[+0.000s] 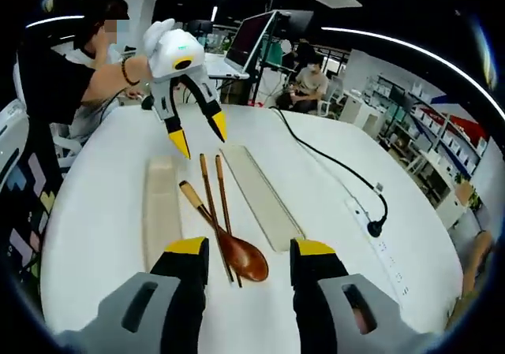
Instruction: Arrange the utensils inside the cutlery case until each visible utensil rests in its matching compartment.
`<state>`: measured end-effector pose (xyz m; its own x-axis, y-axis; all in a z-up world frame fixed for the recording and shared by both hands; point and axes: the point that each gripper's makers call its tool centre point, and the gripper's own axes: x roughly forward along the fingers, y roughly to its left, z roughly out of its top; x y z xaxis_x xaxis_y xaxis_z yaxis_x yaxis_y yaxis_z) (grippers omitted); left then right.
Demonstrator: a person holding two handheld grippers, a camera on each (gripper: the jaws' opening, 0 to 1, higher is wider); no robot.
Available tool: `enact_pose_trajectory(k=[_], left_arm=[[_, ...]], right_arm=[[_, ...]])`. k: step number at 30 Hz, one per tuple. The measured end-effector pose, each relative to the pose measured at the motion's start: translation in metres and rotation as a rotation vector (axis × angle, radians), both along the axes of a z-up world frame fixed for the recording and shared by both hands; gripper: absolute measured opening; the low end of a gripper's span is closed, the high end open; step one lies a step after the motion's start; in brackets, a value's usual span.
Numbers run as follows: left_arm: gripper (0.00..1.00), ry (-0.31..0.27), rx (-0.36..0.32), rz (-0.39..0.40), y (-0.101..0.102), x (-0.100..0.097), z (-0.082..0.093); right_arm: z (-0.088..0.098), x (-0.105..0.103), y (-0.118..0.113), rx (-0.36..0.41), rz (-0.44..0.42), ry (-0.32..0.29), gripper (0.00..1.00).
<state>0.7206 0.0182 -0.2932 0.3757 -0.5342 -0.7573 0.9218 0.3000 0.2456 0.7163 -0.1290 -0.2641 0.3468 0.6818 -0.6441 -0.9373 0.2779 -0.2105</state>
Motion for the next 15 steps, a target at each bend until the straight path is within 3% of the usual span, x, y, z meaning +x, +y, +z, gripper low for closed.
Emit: enact_pose_trajectory(k=[8, 15], left_arm=[[0.33, 0.076, 0.037, -0.015, 0.001, -0.001, -0.020], [0.32, 0.128, 0.068, -0.060, 0.000, -0.011, -0.025]], right_arm=[[-0.025, -0.007, 0.010, -0.043, 0.048, 0.072, 0.31], [-0.042, -0.012, 0.013, -0.096, 0.085, 0.117, 0.22]])
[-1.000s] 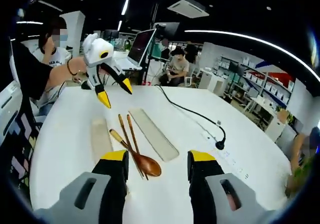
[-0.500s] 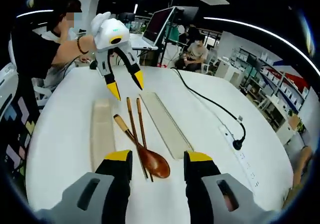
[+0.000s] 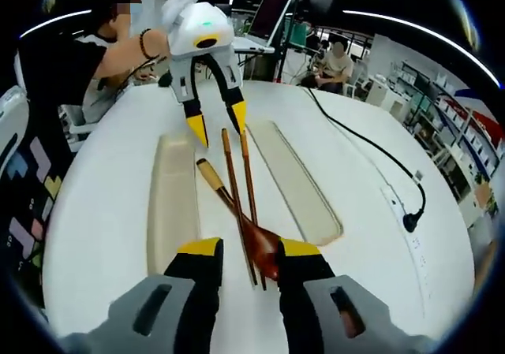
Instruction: Arrange the utensils inside the cutlery case until each visible utensil rests in its matching compartment.
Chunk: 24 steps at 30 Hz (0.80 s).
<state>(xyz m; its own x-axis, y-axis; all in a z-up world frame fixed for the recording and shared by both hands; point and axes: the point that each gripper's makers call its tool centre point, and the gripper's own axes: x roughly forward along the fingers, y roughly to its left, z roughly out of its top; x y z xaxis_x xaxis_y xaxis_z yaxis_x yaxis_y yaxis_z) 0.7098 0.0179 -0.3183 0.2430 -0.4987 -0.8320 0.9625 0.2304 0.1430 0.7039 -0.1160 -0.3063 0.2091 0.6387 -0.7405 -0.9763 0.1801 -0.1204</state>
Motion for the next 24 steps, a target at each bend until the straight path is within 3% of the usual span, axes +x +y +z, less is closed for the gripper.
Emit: enact_pose_trajectory(k=[8, 24], left_arm=[[0.29, 0.023, 0.051, -0.010, 0.003, 0.002, -0.007], [0.24, 0.052, 0.110, -0.044, 0.002, 0.005, -0.016]], right_arm=[[-0.009, -0.001, 0.006, -0.031, 0.025, 0.014, 0.21], [-0.021, -0.001, 0.006, -0.103, 0.065, 0.022, 0.11]])
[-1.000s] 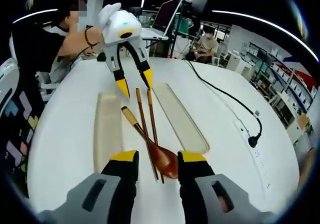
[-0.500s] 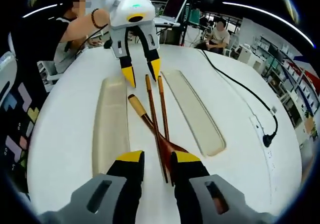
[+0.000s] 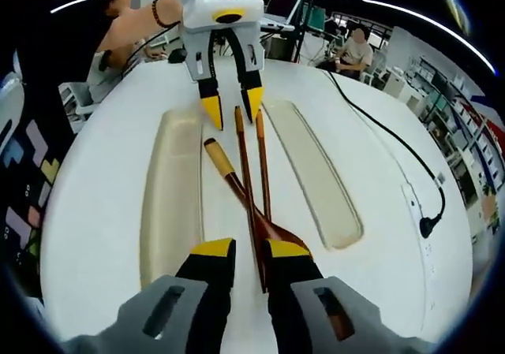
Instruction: Arrange the utensils inside the cutlery case until each visible utensil rests in its matching compartment.
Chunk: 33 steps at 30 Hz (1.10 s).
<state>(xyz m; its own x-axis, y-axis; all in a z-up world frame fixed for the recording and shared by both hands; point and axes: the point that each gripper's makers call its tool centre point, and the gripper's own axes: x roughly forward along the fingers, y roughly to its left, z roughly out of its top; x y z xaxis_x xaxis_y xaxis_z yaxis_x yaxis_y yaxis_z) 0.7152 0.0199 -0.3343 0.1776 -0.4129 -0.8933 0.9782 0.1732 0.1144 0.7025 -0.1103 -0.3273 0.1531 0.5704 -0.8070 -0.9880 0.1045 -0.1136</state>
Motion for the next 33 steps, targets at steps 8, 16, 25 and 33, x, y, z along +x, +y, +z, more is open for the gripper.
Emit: enact_pose_trajectory(k=[8, 16, 25, 33], left_arm=[[0.18, 0.049, 0.003, -0.008, -0.002, -0.005, -0.001], [0.11, 0.090, 0.013, -0.038, -0.004, -0.010, -0.003], [0.08, 0.105, 0.014, -0.023, -0.007, -0.009, -0.004], [0.08, 0.102, 0.014, 0.040, -0.008, -0.009, -0.004]], right_arm=[[-0.008, -0.001, 0.001, -0.036, 0.019, 0.021, 0.10], [-0.015, -0.004, 0.002, -0.080, 0.029, 0.094, 0.03], [-0.016, -0.005, 0.003, -0.197, 0.119, 0.063, 0.02], [-0.015, -0.001, 0.001, -0.135, 0.076, 0.106, 0.02]])
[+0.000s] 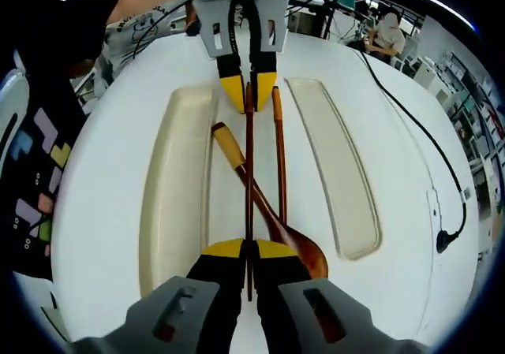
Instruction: Arrange the utensils inside the cutlery case until each visible utensil rests in its matching compartment.
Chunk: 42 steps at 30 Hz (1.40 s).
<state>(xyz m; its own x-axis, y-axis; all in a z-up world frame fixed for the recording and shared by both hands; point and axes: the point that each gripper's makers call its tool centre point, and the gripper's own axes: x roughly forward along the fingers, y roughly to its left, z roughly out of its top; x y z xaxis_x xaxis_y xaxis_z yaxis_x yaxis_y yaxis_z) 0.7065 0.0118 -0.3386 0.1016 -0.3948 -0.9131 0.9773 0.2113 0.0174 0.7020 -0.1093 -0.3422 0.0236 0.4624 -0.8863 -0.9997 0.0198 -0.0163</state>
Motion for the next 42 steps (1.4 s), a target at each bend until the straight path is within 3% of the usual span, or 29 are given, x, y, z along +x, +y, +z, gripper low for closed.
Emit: enact_pose_trajectory(k=[9, 12, 17, 20, 22, 26, 28, 30, 32, 35, 42], left_arm=[[0.08, -0.004, 0.032, 0.008, -0.0019, -0.0010, -0.0006], [0.07, -0.006, 0.058, -0.001, -0.0021, -0.0007, -0.0008], [0.07, 0.008, 0.072, -0.005, -0.0002, -0.0004, -0.0007], [0.07, 0.010, 0.062, 0.001, 0.0002, -0.0007, -0.0005], [0.07, 0.014, 0.056, 0.014, 0.0000, -0.0005, -0.0004], [0.07, 0.005, 0.056, 0.002, -0.0007, -0.0012, -0.0003], [0.07, -0.001, 0.066, -0.002, -0.0011, -0.0010, -0.0003], [0.07, 0.001, 0.075, 0.007, -0.0009, -0.0002, -0.0002], [0.07, 0.015, 0.079, 0.031, -0.0022, 0.0009, 0.0000], [0.07, -0.008, 0.105, -0.020, -0.0019, -0.0021, -0.0003], [0.07, -0.005, 0.093, -0.067, -0.0061, -0.0076, 0.0010]], right_arm=[[0.0014, -0.0026, 0.0005, 0.011, -0.031, 0.010, 0.02], [0.0013, -0.0037, 0.0015, -0.034, -0.034, 0.015, 0.02], [0.0008, -0.0048, 0.0016, -0.146, 0.035, -0.002, 0.01], [0.0014, -0.0047, 0.0007, -0.121, 0.026, -0.012, 0.01], [0.0019, -0.0041, 0.0007, -0.068, -0.035, -0.001, 0.01], [0.0020, -0.0044, 0.0003, -0.057, -0.013, -0.005, 0.01], [0.0021, -0.0055, 0.0001, -0.051, 0.007, -0.023, 0.01], [0.0030, -0.0049, 0.0009, -0.018, 0.011, -0.080, 0.01], [0.0027, -0.0088, -0.0018, -0.057, -0.012, -0.032, 0.00], [0.0035, -0.0085, 0.0004, -0.063, 0.036, -0.076, 0.00], [0.0049, -0.0065, -0.0046, -0.085, 0.040, -0.049, 0.01]])
